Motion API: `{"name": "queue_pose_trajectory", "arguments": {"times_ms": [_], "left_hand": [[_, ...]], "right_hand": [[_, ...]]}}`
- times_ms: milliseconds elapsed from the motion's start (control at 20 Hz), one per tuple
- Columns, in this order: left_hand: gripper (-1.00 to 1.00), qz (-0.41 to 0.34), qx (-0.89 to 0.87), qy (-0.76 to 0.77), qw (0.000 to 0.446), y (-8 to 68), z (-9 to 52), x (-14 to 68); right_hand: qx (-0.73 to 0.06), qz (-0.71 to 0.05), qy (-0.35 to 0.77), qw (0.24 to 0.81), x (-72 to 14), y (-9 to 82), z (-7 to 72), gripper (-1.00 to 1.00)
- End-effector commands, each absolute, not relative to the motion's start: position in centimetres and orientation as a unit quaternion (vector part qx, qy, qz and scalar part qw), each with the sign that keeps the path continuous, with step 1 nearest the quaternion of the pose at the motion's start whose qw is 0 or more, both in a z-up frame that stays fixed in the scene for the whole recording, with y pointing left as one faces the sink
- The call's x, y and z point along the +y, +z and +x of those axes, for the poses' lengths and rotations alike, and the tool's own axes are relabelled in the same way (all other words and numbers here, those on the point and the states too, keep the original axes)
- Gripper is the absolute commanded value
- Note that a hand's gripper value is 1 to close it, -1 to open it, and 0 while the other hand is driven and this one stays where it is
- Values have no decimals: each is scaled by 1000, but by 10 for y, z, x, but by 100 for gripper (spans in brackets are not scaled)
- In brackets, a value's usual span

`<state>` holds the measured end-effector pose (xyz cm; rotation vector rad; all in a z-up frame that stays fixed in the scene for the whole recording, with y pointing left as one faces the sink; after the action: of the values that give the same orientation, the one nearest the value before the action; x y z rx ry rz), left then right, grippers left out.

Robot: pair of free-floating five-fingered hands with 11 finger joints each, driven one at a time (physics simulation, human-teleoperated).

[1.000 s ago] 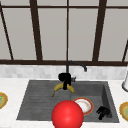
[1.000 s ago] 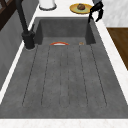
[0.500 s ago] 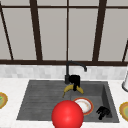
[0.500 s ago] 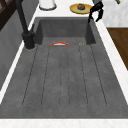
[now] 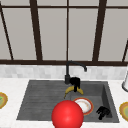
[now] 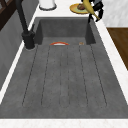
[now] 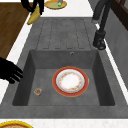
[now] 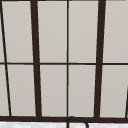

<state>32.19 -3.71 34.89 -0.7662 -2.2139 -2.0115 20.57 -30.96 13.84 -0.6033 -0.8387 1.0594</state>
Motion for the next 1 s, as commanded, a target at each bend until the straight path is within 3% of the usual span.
{"name": "queue_pose_trajectory", "arguments": {"times_ms": [0,500,950], "left_hand": [[100,-251,-715,-653,18,318,348,-47],[100,-239,-715,-657,30,237,343,-121],[100,-250,-720,-647,22,167,399,-160]], "right_hand": [[-382,-275,483,739,-310,138,206,0],[-382,-275,483,739,-310,138,206,0],[-382,-275,483,739,-310,138,206,0]]}}
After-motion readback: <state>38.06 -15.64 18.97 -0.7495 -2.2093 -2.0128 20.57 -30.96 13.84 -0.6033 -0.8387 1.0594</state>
